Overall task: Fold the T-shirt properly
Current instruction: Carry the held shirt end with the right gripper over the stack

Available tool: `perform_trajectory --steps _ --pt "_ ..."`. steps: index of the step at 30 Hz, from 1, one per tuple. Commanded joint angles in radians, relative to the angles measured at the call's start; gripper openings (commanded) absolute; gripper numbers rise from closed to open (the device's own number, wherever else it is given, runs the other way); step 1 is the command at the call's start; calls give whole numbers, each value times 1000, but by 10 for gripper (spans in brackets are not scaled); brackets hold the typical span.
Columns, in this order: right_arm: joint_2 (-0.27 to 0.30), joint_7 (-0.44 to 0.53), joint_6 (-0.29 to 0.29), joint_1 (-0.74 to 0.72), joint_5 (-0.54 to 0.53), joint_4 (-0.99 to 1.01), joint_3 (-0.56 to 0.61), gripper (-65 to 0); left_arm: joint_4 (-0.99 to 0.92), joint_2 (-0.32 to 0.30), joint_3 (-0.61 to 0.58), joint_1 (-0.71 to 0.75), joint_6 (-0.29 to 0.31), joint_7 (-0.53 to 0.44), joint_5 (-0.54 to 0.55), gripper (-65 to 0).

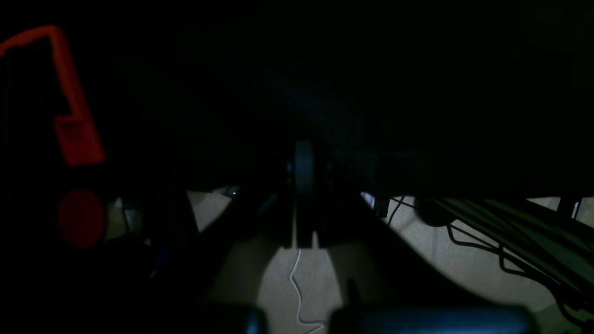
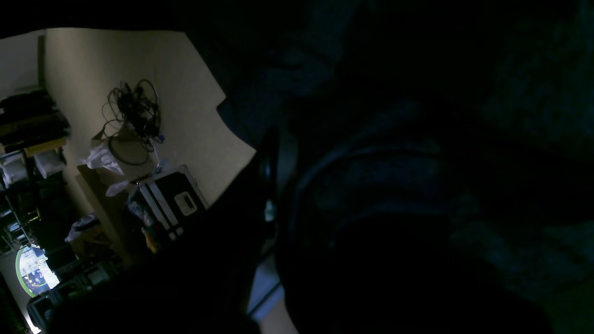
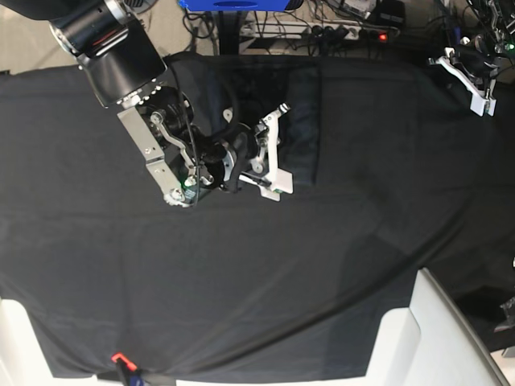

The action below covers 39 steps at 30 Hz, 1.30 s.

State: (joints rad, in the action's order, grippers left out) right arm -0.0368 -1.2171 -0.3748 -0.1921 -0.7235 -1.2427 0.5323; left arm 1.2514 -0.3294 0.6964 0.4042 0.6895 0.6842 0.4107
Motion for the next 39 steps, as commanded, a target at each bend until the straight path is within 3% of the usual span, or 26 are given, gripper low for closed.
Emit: perform_trajectory --steps 1,5,9,16,20,27,33,36,39 --pt "-13 12 -5 -28 -23 -16 2 -579 11 -20 7 3 9 -13 7 -650" --pt "-33 6 -5 -33 -23 -16 -2 -378 11 -20 7 2 9 -13 7 -650" --pt "-53 4 -5 -48 -23 -15 5 -276 11 -20 7 2 9 -13 7 -650" --pt "-76 -51 -5 -68 -23 -15 13 -269 11 -23 7 2 9 -13 7 -650" --pt "-77 -56 -5 -85 -28 -15 62 -269 11 -23 7 2 9 -13 7 -650" --pt "-67 -56 0 -131 -132 -68 199 -273 11 -24 7 2 9 -13 7 -650" --pt "31 -57 175 -103 -179 -222 74 -270 11 -26 7 2 9 -13 7 -650" --pt "100 -50 222 -71 -235 -279 1 -272 11 -26 7 2 9 -13 7 -650" --pt "150 -45 230 -43 -236 -283 -71 -273 11 -26 7 0 9 -13 7 -650"
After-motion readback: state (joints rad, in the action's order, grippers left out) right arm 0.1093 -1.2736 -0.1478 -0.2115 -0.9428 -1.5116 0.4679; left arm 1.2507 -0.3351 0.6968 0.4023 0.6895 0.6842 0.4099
